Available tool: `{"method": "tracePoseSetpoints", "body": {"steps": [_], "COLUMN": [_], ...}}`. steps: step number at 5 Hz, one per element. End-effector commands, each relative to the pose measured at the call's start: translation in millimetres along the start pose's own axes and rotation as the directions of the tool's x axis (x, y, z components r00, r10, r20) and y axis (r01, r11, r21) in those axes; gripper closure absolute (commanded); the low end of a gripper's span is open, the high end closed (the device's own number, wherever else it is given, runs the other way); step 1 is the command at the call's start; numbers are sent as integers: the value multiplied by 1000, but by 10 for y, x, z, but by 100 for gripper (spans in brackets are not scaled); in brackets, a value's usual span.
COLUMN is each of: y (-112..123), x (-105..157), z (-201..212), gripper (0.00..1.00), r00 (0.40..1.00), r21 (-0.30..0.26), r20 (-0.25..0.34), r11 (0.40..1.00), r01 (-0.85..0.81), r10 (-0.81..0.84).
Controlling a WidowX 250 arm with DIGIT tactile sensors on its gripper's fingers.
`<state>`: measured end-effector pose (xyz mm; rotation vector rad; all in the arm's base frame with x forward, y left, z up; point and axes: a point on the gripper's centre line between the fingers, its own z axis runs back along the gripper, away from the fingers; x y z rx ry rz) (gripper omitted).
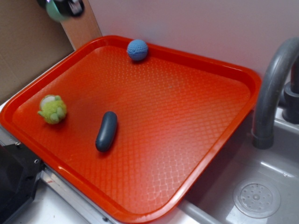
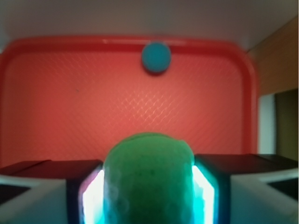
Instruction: Grab the green ball.
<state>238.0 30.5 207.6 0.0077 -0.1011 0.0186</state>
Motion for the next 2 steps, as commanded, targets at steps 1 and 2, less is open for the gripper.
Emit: {"method": "tracePoseSetpoints", "body": {"steps": [1,2], "y": [100,99], "x": [31,-54], "z": [556,469], "gripper": [100,100], "r00": [997,998], "r21": [42,50], "r20": [69,56], "r11": [999,998], "r01": [21,38], "r10": [-24,-41]}}
